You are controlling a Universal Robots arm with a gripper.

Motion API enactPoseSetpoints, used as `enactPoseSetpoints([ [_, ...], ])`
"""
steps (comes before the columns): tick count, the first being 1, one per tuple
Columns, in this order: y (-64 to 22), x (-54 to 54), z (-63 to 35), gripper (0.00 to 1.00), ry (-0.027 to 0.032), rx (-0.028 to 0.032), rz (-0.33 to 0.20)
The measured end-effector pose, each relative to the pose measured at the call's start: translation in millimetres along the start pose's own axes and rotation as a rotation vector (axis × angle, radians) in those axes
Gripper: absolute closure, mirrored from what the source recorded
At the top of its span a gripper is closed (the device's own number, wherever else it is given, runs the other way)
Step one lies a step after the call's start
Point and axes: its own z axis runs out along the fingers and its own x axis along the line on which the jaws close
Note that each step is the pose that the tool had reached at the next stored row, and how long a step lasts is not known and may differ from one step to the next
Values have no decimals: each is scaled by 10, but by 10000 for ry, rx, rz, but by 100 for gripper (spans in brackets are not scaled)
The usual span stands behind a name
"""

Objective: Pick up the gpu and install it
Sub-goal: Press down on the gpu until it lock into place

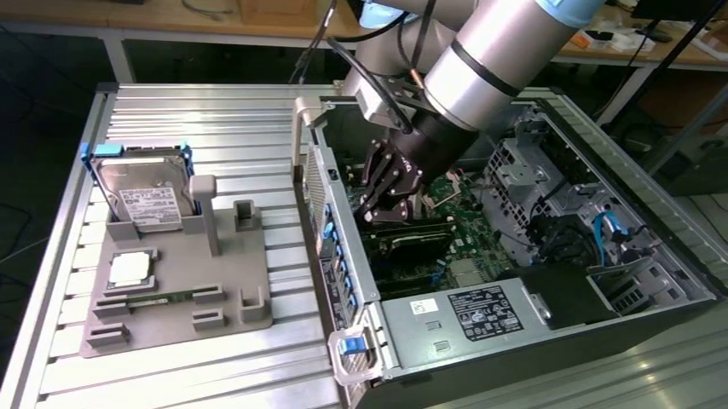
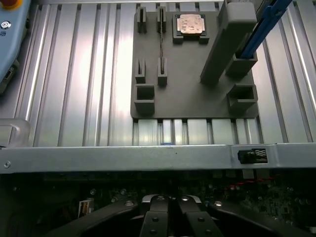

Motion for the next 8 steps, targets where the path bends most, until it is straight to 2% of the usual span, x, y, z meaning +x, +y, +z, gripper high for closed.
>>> enactPoseSetpoints([
  [3,-5,-6,-46,89,65,-1,26],
  [7,-12,-21,-72,89,204,1,83],
  [8,-12,-28,-72,89,279,5,113],
])
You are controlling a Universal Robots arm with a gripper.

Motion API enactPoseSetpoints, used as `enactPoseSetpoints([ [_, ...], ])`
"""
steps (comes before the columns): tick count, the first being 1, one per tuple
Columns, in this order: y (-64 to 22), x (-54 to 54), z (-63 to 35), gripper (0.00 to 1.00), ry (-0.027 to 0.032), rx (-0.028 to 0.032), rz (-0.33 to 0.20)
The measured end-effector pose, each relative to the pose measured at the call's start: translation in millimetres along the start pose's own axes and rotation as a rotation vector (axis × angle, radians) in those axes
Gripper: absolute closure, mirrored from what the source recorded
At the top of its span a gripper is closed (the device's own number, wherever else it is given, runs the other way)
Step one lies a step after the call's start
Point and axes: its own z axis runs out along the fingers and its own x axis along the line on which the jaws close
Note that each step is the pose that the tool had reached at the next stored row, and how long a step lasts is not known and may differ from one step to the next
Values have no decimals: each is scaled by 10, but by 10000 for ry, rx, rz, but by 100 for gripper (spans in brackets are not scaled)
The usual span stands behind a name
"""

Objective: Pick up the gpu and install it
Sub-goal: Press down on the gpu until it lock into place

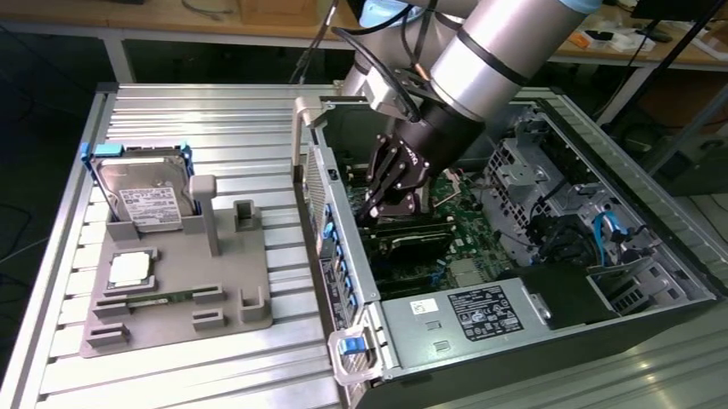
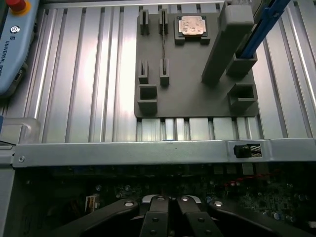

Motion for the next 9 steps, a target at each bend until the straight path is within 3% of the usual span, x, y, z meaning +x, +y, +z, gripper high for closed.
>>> enactPoseSetpoints([
  [3,1,-31,2,89,245,63,103],
  [6,10,-70,9,89,466,176,199],
  [7,19,-81,13,89,506,236,220],
  [9,44,-89,32,89,525,362,240],
])
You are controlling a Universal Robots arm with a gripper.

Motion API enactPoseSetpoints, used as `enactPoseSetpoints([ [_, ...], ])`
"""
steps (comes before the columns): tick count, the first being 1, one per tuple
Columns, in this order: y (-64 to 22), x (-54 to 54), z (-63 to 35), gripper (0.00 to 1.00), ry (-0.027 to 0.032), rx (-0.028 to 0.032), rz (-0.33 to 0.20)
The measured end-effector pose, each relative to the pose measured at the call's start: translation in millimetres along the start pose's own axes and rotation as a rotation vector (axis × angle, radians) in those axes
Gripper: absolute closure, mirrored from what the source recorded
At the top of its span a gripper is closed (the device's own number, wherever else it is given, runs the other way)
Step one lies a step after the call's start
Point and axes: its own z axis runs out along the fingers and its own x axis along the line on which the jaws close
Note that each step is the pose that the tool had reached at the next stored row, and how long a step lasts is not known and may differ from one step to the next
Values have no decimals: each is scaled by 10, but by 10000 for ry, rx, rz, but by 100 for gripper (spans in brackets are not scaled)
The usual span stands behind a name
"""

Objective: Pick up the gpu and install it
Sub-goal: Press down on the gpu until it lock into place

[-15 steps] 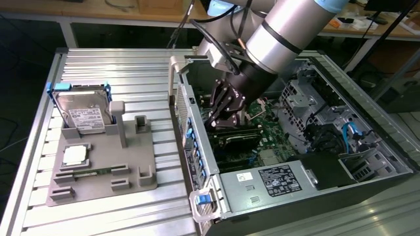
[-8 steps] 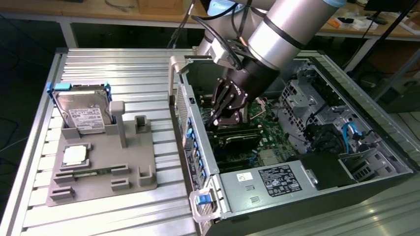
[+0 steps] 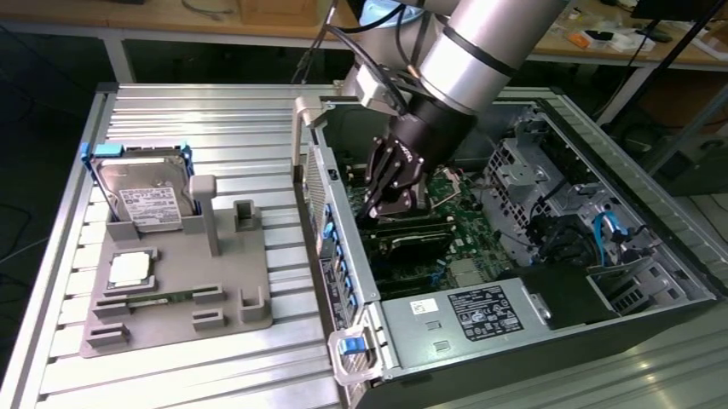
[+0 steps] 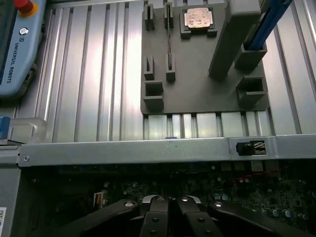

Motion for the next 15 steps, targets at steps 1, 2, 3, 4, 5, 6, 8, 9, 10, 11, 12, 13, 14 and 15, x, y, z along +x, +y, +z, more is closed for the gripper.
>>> enactPoseSetpoints([
  [1,13,-1,11,89,-2,51,4],
  [2,25,-2,21,89,-2,104,11],
  [3,34,-3,31,89,-3,164,17],
  [4,39,-4,36,89,1,218,25],
  [5,42,-6,40,89,21,286,40],
  [6,42,-11,41,89,72,330,63],
  [8,42,-23,43,89,210,366,115],
  [9,40,-32,48,89,263,379,135],
  [10,39,-35,50,89,280,384,142],
  [11,39,-35,50,89,282,384,141],
  [12,39,-35,50,89,283,384,142],
  [13,39,-36,50,89,283,384,142],
  [14,39,-36,50,89,283,384,142],
  [15,39,-36,50,89,282,384,142],
])
